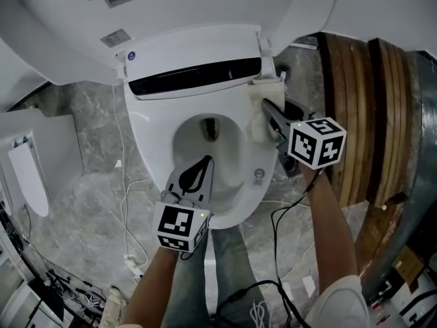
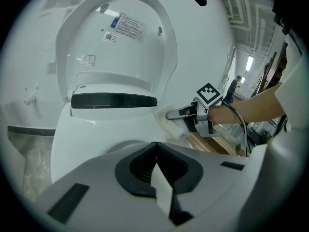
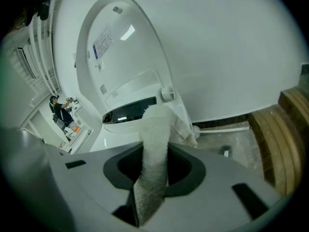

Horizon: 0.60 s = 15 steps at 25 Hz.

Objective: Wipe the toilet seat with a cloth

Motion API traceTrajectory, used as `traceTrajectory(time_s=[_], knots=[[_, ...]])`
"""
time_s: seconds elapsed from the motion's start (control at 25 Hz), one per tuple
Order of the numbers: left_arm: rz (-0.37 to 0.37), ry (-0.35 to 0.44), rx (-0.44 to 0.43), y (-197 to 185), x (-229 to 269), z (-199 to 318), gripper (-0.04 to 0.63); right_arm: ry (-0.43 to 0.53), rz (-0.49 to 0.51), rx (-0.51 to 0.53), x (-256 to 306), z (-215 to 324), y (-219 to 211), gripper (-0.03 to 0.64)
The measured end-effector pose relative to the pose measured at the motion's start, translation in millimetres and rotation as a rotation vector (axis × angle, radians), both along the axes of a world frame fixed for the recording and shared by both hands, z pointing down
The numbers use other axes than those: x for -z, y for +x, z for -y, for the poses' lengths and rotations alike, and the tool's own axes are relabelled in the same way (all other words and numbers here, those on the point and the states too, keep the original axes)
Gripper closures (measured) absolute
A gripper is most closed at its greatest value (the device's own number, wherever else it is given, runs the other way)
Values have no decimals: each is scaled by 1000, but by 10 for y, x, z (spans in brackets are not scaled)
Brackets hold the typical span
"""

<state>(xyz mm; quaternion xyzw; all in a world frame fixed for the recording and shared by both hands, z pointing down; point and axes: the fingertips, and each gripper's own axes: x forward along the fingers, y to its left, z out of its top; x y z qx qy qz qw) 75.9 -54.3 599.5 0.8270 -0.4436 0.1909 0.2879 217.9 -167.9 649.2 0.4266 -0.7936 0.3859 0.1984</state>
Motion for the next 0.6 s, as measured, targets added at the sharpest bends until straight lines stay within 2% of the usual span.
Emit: traceTrajectory(time_s=[0.28,0.48,0.6], knots=[[-1,-7,1,-36,-3,-11,584,5,-4,17,-10,0,-1,517],[3,11,12,-136,74,39,584,2,13,-25,54,-8,-26,517],[5,17,21,-206,137,44,584,48,17,-15,218,-52,-81,517]])
